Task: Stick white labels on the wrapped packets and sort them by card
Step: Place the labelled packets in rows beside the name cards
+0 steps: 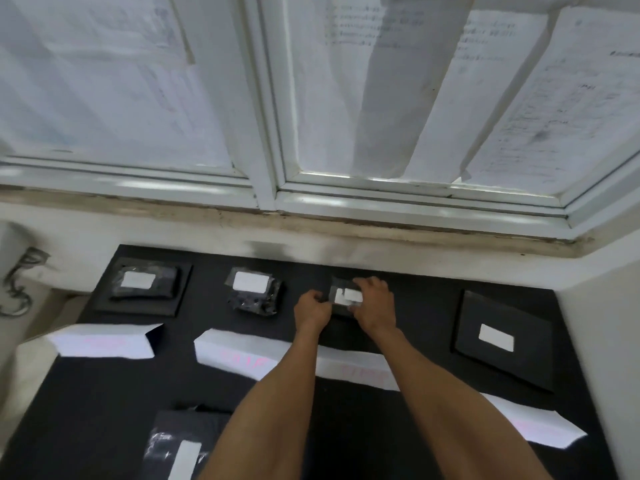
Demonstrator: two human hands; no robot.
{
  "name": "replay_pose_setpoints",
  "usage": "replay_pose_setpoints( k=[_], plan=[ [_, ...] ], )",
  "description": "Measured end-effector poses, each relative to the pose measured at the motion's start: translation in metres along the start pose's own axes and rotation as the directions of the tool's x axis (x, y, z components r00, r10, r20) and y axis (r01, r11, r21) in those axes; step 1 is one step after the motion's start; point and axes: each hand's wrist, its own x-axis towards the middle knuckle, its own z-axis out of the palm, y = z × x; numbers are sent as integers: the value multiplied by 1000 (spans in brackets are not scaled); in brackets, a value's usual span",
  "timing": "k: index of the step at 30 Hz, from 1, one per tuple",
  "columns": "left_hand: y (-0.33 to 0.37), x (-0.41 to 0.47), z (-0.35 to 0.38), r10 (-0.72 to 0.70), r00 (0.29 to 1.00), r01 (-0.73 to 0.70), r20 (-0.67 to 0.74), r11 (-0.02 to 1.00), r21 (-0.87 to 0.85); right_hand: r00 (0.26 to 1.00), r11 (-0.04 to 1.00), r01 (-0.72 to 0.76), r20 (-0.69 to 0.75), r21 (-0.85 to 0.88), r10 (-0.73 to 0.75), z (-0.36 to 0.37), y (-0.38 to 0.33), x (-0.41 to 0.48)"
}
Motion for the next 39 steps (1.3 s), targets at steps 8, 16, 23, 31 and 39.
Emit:
replay_pose_setpoints(
  k=[8, 16, 23, 31, 39],
  plan=[
    [-34, -43, -69, 189, 977, -182, 96, 980, -84, 983, 990, 81, -171, 112, -61, 19, -88, -65],
    [-144, -114, -184, 261, 965, -262, -38, 964, -51, 992, 972, 44, -127, 229, -15, 88, -185, -176],
    [-269, -158, -241, -21, 972, 32, -234, 999, 43, 956, 915, -291, 116, 279, 269, 167, -217, -266],
    [-335, -172, -240, -157, 979, 156, -127, 988, -21, 825, 733, -559, 349, 387, 444, 206, -223, -304],
    [-325, -172, -263, -190, 976, 217, 106, 888, -405, 894, 719, -442, 194, 536, 404, 178, -237, -315]
  ],
)
